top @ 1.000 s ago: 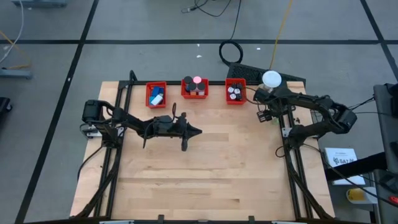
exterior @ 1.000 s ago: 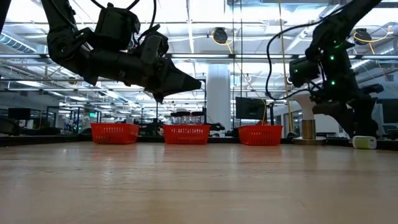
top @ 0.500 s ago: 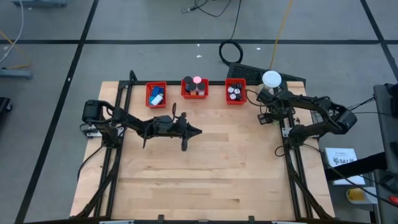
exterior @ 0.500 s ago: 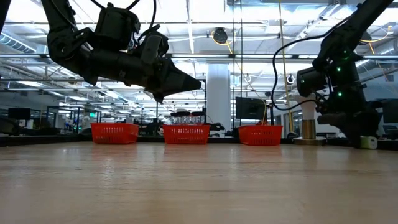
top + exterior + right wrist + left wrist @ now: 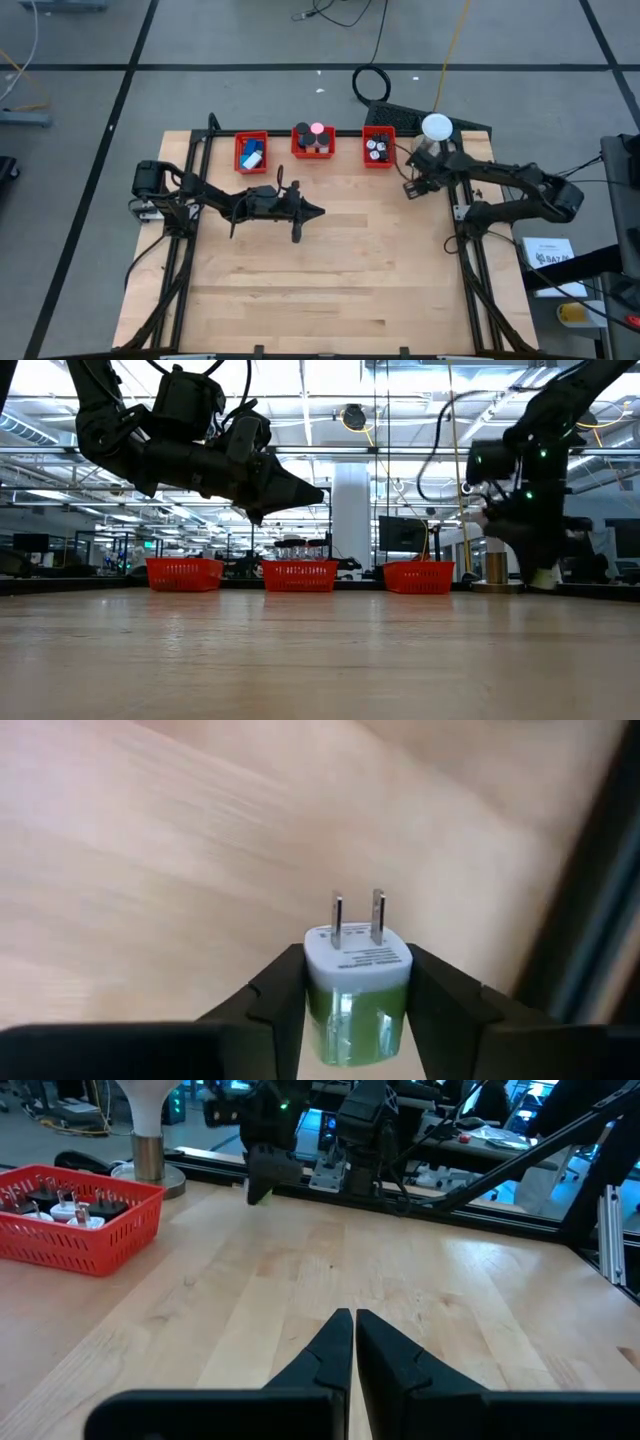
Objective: Pick & Place Office items
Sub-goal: Put the green charger adapter into the right orange basket
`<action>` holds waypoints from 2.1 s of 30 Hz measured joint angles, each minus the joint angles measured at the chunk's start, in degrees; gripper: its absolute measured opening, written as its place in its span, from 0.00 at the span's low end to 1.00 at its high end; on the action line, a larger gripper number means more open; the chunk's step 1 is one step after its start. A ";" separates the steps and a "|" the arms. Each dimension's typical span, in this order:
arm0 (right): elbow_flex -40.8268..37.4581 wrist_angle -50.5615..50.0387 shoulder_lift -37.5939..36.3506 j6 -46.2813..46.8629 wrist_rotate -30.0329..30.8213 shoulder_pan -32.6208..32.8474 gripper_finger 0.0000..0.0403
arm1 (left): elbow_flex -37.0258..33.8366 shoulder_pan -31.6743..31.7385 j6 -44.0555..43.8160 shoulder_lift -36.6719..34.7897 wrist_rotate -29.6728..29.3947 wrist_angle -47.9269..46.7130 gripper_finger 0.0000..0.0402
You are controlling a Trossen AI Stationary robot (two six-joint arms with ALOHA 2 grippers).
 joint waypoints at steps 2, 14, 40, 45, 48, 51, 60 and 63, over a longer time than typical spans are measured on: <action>-0.07 4.51 -1.56 1.29 0.50 4.31 0.32 | 0.00 -0.01 0.00 0.00 0.00 0.00 0.04; -15.43 68.89 2.90 -3.47 7.67 26.08 0.33 | 0.00 0.01 0.00 0.00 0.00 0.02 0.04; -10.81 102.66 34.56 -19.48 12.14 30.14 0.33 | 0.00 -0.01 0.00 0.02 0.00 -0.15 0.04; -9.94 103.46 36.21 -20.10 12.20 30.14 0.33 | -0.02 0.00 0.00 0.02 -0.02 -0.21 0.04; -10.02 103.60 36.60 -20.10 12.14 30.11 0.33 | -0.02 -0.01 0.00 0.02 0.00 -0.21 0.04; -10.12 103.22 36.54 -20.10 12.14 30.11 0.33 | -0.02 0.00 0.00 0.02 -0.01 -0.30 0.04; -10.11 101.70 36.52 -20.11 12.14 30.11 0.43 | -0.02 -0.01 0.00 0.02 -0.02 -0.39 0.04; -10.12 100.46 36.52 -20.31 12.16 30.11 0.46 | -0.02 -0.01 0.00 0.02 -0.02 -0.39 0.04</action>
